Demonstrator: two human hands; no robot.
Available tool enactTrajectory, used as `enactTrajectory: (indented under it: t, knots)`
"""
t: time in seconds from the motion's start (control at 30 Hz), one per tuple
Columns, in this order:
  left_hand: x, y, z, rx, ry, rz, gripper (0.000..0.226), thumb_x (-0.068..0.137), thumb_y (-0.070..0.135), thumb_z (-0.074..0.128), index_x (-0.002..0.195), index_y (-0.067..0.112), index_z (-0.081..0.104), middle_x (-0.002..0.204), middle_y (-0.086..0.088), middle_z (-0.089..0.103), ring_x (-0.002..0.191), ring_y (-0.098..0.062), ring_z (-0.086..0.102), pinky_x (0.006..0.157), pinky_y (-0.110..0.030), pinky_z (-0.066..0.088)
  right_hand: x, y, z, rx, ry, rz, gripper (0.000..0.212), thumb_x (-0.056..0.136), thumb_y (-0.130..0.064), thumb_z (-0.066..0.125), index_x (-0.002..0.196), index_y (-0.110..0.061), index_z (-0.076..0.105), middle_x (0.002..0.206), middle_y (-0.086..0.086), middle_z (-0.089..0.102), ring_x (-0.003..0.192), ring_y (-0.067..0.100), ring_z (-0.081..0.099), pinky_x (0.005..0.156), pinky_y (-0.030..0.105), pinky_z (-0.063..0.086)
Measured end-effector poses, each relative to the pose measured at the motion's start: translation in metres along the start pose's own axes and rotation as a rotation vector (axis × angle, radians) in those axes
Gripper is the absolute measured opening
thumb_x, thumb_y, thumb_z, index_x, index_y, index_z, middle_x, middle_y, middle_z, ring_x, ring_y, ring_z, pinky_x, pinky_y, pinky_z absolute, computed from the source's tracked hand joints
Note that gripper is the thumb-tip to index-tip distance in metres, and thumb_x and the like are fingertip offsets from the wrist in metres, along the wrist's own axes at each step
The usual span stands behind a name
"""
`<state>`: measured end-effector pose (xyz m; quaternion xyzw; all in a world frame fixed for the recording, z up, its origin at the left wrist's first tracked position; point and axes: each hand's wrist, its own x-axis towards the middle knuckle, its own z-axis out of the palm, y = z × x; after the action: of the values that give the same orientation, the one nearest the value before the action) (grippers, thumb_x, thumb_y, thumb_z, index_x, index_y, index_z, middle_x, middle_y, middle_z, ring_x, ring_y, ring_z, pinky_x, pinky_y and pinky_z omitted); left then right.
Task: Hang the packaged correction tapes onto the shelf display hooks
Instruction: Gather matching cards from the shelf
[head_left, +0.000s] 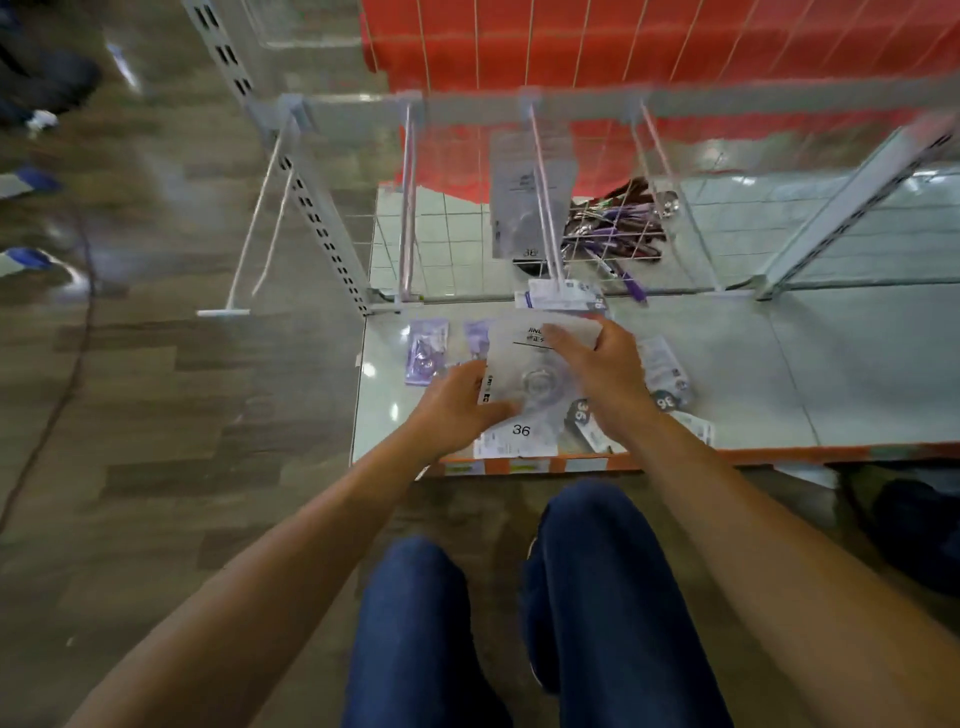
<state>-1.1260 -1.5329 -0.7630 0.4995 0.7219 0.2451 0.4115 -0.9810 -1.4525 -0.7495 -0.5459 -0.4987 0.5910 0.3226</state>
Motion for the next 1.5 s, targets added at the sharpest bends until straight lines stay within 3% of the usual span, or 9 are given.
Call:
enactTrajectory:
  t: [0.13,0.3,0.47,0.53,0.6,0.73,1.13,1.33,1.5]
  knots:
    - [0.027,-0.020,0.016,-0.034,0.087,0.078,0.032,0.086,0.031,0.070,0.114,0.019,0.062,0.099,-0.002,0.070,0.087,-0.018,0.067,0.077,-0.033,0.056,0.026,0.023,0.003,0.076,-0.014,-0.118,0.013,0.082,-0.019,0.073,0.086,-0.015,0.062,0.085,0.008,0.069,0.081,0.028,0.068,0.067,0.038,0.058]
    - [0.049,-0.038,0.030,-0.065,0.171,0.160,0.033,0.082,0.033,0.073,0.109,0.018,0.063,0.093,-0.004,0.070,0.082,-0.022,0.068,0.077,-0.046,0.057,0.039,0.034,0.005,0.156,-0.007,-0.256,0.012,0.082,-0.012,0.072,0.081,-0.018,0.062,0.074,-0.003,0.067,0.068,0.011,0.066,0.063,0.027,0.054]
    - [0.058,-0.046,0.038,-0.069,0.242,0.266,0.029,0.083,0.032,0.073,0.104,0.017,0.060,0.081,0.001,0.066,0.064,-0.010,0.060,0.051,-0.014,0.046,0.038,0.038,0.004,0.195,-0.017,-0.419,0.019,0.081,-0.005,0.072,0.076,-0.017,0.058,0.061,-0.012,0.065,0.060,0.001,0.063,0.056,0.018,0.051]
    - [0.059,-0.048,0.040,-0.076,0.277,0.298,0.025,0.083,0.032,0.072,0.100,0.020,0.058,0.076,0.003,0.063,0.058,-0.007,0.054,0.047,-0.012,0.041,0.037,0.039,0.003,0.174,-0.007,-0.475,0.019,0.077,-0.012,0.076,0.075,-0.019,0.059,0.063,-0.011,0.064,0.062,0.004,0.062,0.059,0.022,0.051]
    - [0.059,-0.048,0.042,-0.076,0.305,0.336,0.026,0.083,0.034,0.072,0.099,0.019,0.058,0.076,0.001,0.064,0.059,-0.010,0.054,0.050,-0.018,0.043,0.036,0.038,0.002,0.154,0.012,-0.528,0.017,0.072,-0.018,0.077,0.074,-0.021,0.060,0.067,-0.009,0.063,0.064,0.007,0.061,0.063,0.025,0.052]
    - [0.056,-0.043,0.040,-0.095,0.334,0.372,0.031,0.083,0.035,0.072,0.102,0.014,0.061,0.083,-0.007,0.068,0.072,-0.027,0.064,0.065,-0.043,0.053,0.037,0.033,0.002,0.180,-0.001,-0.597,0.019,0.078,-0.008,0.074,0.076,-0.018,0.058,0.068,-0.010,0.062,0.064,0.005,0.060,0.063,0.026,0.052]
    - [0.065,-0.029,0.031,-0.017,0.344,0.381,0.024,0.085,0.038,0.069,0.098,0.022,0.057,0.079,0.007,0.065,0.066,-0.008,0.058,0.058,-0.019,0.045,0.056,0.021,0.003,0.234,0.028,-0.601,0.018,0.068,-0.014,0.076,0.077,-0.021,0.061,0.077,0.001,0.065,0.072,0.014,0.061,0.071,0.033,0.054]
    - [0.071,-0.029,0.029,-0.025,0.366,0.393,0.024,0.085,0.040,0.069,0.100,0.024,0.059,0.079,0.009,0.066,0.067,-0.006,0.061,0.060,-0.023,0.049,0.062,0.019,0.001,0.205,-0.022,-0.599,0.026,0.063,-0.023,0.077,0.084,-0.017,0.062,0.083,0.006,0.065,0.080,0.021,0.062,0.081,0.049,0.054]
    - [0.075,-0.029,0.029,-0.068,0.369,0.397,0.024,0.085,0.040,0.070,0.101,0.026,0.059,0.085,0.004,0.071,0.076,-0.019,0.068,0.074,-0.044,0.056,0.065,0.017,-0.001,0.242,-0.058,-0.632,0.026,0.062,-0.027,0.077,0.080,-0.017,0.062,0.075,0.000,0.065,0.080,0.026,0.061,0.080,0.052,0.053]
